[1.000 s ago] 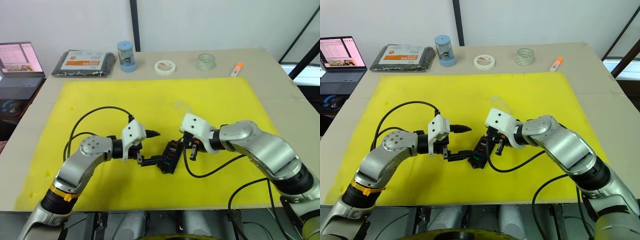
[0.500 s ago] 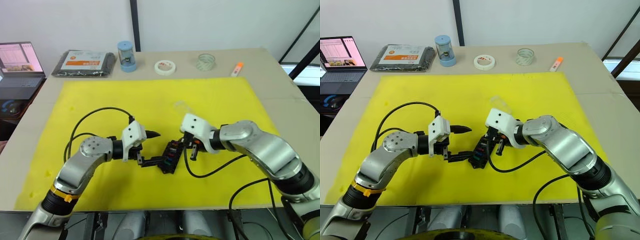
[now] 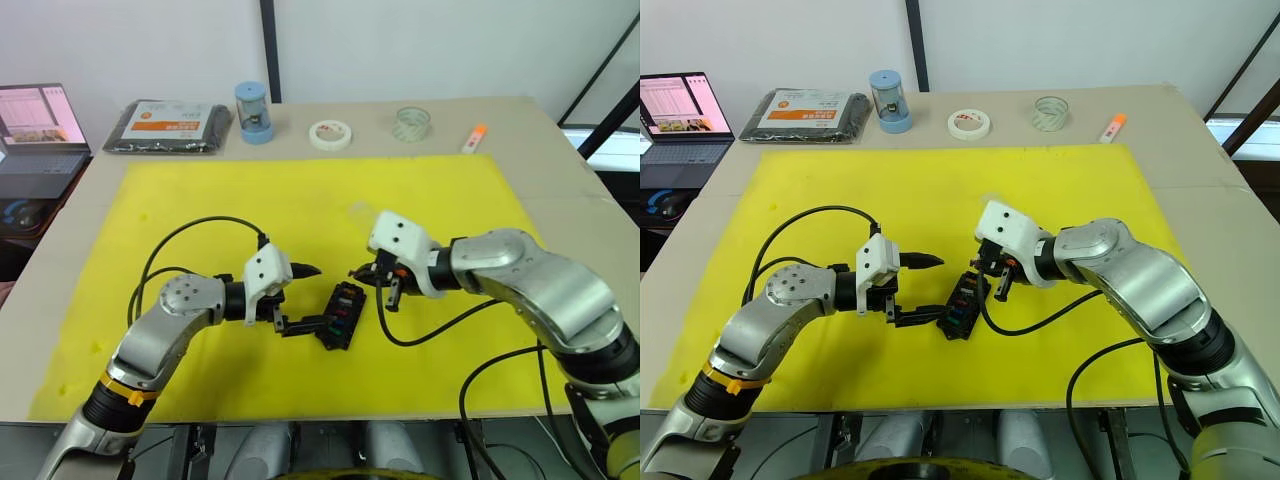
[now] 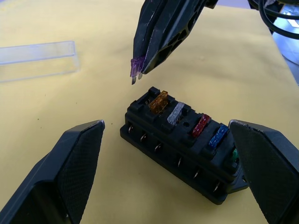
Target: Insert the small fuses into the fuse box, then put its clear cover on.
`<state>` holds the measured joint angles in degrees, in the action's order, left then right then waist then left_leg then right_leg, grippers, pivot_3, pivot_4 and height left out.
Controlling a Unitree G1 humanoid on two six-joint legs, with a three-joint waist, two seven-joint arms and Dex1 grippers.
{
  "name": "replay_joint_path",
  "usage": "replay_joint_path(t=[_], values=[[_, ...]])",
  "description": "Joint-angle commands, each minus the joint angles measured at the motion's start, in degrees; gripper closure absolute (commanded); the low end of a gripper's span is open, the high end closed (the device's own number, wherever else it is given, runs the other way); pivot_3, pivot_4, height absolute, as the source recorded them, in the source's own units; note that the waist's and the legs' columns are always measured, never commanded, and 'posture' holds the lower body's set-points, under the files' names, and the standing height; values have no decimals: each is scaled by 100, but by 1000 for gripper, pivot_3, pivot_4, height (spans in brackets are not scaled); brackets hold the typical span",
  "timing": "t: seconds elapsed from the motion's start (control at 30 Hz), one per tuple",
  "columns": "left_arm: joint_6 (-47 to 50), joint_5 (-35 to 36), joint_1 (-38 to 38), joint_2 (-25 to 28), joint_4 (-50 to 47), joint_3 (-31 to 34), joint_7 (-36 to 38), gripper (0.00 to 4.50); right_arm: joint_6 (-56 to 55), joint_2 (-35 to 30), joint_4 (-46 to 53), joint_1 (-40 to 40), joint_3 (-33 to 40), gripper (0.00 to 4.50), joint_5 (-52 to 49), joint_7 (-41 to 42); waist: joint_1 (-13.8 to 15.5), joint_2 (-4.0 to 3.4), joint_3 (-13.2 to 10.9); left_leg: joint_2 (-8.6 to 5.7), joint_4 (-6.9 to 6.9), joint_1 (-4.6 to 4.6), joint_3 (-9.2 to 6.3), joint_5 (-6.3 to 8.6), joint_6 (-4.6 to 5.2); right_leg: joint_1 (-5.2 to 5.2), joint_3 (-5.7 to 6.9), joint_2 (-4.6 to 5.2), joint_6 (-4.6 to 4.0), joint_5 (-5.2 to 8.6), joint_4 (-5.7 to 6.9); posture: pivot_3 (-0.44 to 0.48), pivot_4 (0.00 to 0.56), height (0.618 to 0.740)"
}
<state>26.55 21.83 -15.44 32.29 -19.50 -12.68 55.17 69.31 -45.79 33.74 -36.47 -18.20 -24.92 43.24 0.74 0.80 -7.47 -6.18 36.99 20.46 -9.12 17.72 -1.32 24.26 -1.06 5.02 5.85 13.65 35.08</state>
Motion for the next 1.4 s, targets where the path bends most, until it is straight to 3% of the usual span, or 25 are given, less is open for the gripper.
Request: replay_joint_path(t=[0.03,1.0,1.4], values=[[-63,23,-47,15,-178,0,35,22,-72,-30,117,-34,-113,4500,50,-31,-5,0,0,0,0,0,0,0,0,0,0,0,0,0,0,0,150,740],[-190,-60,124,39,-122,20,24,22,-63,216,-97,-24,-302,4500,68,-265,-3,-1,0,0,0,-1,0,0,0,0,0,0,0,0,0,0,150,740],[68,23,-50,35,-286,33,-46,22,94,282,10,-17,20,4500,-203,-249,1,-1,0,0,0,0,0,0,0,0,0,0,0,0,0,0,150,740]])
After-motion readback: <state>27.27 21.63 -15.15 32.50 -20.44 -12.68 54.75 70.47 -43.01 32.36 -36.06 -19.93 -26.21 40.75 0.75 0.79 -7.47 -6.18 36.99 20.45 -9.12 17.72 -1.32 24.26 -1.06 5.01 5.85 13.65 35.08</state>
